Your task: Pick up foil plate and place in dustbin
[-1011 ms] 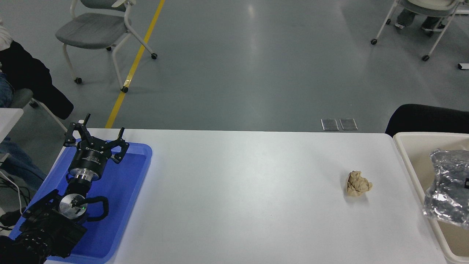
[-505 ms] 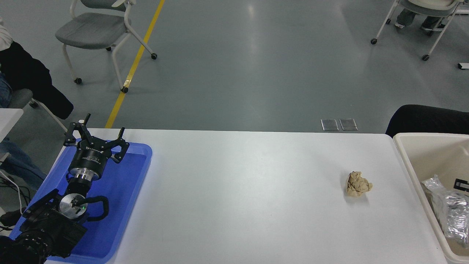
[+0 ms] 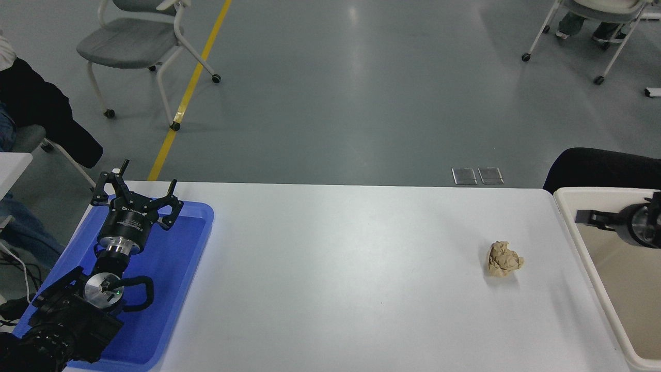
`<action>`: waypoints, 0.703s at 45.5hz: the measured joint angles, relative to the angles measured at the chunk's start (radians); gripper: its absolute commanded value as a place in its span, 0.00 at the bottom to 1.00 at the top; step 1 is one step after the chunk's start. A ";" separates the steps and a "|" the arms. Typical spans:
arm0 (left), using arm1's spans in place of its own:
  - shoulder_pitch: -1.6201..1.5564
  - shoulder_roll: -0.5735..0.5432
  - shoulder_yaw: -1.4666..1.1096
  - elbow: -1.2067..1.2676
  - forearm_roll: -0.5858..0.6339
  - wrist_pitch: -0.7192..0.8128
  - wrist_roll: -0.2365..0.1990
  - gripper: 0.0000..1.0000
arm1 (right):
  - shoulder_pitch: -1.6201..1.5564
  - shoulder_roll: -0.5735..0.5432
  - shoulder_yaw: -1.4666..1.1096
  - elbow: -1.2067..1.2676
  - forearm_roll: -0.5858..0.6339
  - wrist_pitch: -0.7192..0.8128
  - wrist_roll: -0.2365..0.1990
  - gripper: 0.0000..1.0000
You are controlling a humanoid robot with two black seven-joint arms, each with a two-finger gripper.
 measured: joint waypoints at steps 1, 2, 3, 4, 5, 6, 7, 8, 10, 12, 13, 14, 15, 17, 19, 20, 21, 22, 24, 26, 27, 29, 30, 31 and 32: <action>0.000 0.000 0.000 0.000 0.000 0.000 0.000 1.00 | 0.035 -0.001 -0.031 0.029 0.008 0.004 -0.001 1.00; 0.000 0.000 0.000 0.000 0.000 0.000 0.000 1.00 | 0.064 -0.002 -0.055 0.051 0.016 0.008 -0.002 1.00; 0.000 -0.001 0.000 0.000 0.000 0.000 0.000 1.00 | 0.094 -0.002 -0.080 0.074 0.026 0.013 -0.002 1.00; 0.000 0.000 0.000 0.000 0.000 0.000 0.000 1.00 | 0.134 -0.001 -0.114 0.105 0.044 0.022 -0.002 1.00; 0.000 -0.001 0.000 0.000 0.000 0.000 0.000 1.00 | 0.162 0.000 -0.143 0.125 0.056 0.029 -0.003 1.00; 0.000 -0.001 0.000 0.000 0.000 0.000 0.000 1.00 | 0.190 0.004 -0.177 0.145 0.070 0.037 -0.003 1.00; 0.000 -0.001 0.000 0.000 0.000 0.000 0.000 1.00 | 0.231 0.010 -0.225 0.174 0.095 0.052 -0.004 1.00; -0.001 0.000 0.000 0.000 0.000 0.000 0.000 1.00 | 0.256 0.017 -0.240 0.193 0.110 0.062 -0.005 1.00; 0.000 -0.001 0.000 0.000 0.000 0.000 0.000 1.00 | 0.318 0.030 -0.278 0.233 0.146 0.085 -0.005 1.00; -0.001 -0.001 0.000 0.000 0.000 0.000 0.000 1.00 | 0.390 0.052 -0.344 0.279 0.192 0.110 -0.006 1.00; -0.001 -0.001 0.000 0.000 0.000 0.000 0.000 1.00 | 0.415 0.059 -0.369 0.297 0.210 0.120 -0.005 1.00; -0.001 0.000 0.000 0.000 0.000 0.000 0.000 1.00 | 0.453 0.072 -0.403 0.325 0.237 0.134 -0.006 1.00; -0.001 0.000 0.000 0.000 0.000 0.000 0.000 1.00 | 0.479 0.082 -0.424 0.343 0.255 0.144 -0.006 1.00; 0.000 0.000 0.000 0.000 0.000 0.000 0.000 1.00 | 0.540 0.108 -0.471 0.388 0.302 0.169 -0.006 1.00; 0.000 0.000 0.000 0.000 0.000 0.000 0.000 1.00 | 0.592 0.135 -0.511 0.430 0.346 0.197 -0.006 1.00; 0.001 0.000 0.000 0.000 0.000 0.000 0.000 1.00 | 0.609 0.144 -0.522 0.443 0.359 0.207 -0.007 1.00; 0.001 0.000 0.000 0.000 0.000 0.000 0.000 1.00 | 0.629 0.157 -0.536 0.459 0.376 0.219 -0.007 1.00; 0.001 0.000 0.000 0.000 0.000 0.000 0.000 1.00 | 0.649 0.170 -0.549 0.475 0.396 0.234 -0.007 1.00; 0.001 0.001 0.000 0.000 0.000 0.000 0.000 1.00 | 0.691 0.200 -0.575 0.510 0.438 0.268 -0.007 1.00; 0.001 0.002 0.000 0.001 0.000 0.000 0.000 1.00 | 0.726 0.226 -0.595 0.537 0.478 0.298 -0.007 1.00; 0.002 0.002 0.000 0.001 0.000 0.000 -0.001 1.00 | 0.742 0.238 -0.601 0.547 0.493 0.310 -0.007 1.00; 0.002 0.002 0.000 0.000 0.000 0.000 -0.002 1.00 | 0.778 0.269 -0.615 0.568 0.533 0.338 -0.009 1.00; 0.002 0.002 0.000 0.001 0.000 0.000 -0.002 1.00 | 0.790 0.282 -0.620 0.575 0.549 0.348 -0.010 1.00; 0.002 0.002 0.000 0.000 0.000 0.000 -0.002 1.00 | 0.798 0.295 -0.624 0.581 0.565 0.357 -0.010 1.00; 0.002 0.002 0.000 0.000 0.000 0.000 -0.003 1.00 | 0.812 0.316 -0.631 0.589 0.590 0.374 -0.011 1.00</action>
